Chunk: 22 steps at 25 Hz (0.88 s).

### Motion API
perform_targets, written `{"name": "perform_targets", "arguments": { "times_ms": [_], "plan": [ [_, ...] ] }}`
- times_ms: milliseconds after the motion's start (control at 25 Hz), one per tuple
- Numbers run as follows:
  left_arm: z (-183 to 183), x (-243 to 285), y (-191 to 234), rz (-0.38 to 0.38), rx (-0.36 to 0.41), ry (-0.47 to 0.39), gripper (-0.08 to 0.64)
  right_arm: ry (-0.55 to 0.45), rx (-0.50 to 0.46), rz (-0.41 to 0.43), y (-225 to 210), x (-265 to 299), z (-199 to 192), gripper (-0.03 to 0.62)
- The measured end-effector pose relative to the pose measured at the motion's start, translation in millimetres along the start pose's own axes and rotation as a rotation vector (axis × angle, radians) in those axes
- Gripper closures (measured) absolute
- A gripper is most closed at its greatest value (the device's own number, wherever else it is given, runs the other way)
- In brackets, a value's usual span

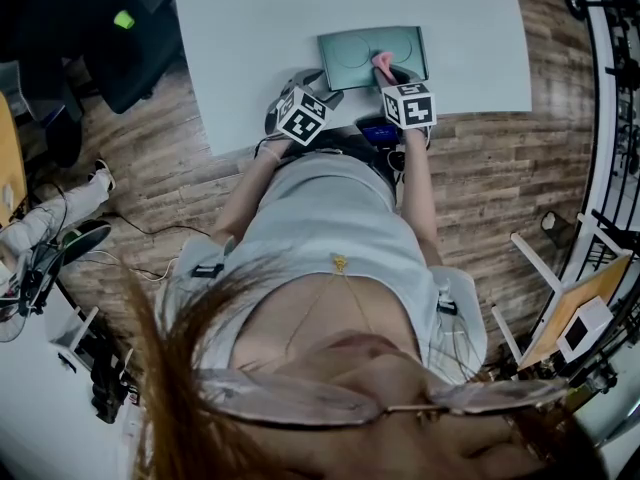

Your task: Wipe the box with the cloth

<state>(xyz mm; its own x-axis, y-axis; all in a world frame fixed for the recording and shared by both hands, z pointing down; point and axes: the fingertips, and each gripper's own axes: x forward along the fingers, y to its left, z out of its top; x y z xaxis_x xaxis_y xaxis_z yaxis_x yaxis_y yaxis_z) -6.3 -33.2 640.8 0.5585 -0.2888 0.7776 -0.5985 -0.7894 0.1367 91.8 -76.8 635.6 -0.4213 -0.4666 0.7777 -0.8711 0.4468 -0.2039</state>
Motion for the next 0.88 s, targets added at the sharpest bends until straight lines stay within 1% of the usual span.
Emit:
{"name": "perform_targets", "arguments": {
  "times_ms": [200, 600, 880],
  "plan": [
    [1, 1, -1, 0.001, -0.001, -0.002, 0.298, 0.003, -0.006, 0.023, 9, 3, 1, 0.554],
    [-1, 0, 1, 0.003, -0.005, -0.002, 0.298, 0.02, -0.057, 0.091, 43, 14, 5, 0.554],
    [1, 0, 1, 0.005, -0.007, -0.001, 0.298, 0.029, -0.088, 0.127, 60, 18, 7, 0.554]
  ]
}}
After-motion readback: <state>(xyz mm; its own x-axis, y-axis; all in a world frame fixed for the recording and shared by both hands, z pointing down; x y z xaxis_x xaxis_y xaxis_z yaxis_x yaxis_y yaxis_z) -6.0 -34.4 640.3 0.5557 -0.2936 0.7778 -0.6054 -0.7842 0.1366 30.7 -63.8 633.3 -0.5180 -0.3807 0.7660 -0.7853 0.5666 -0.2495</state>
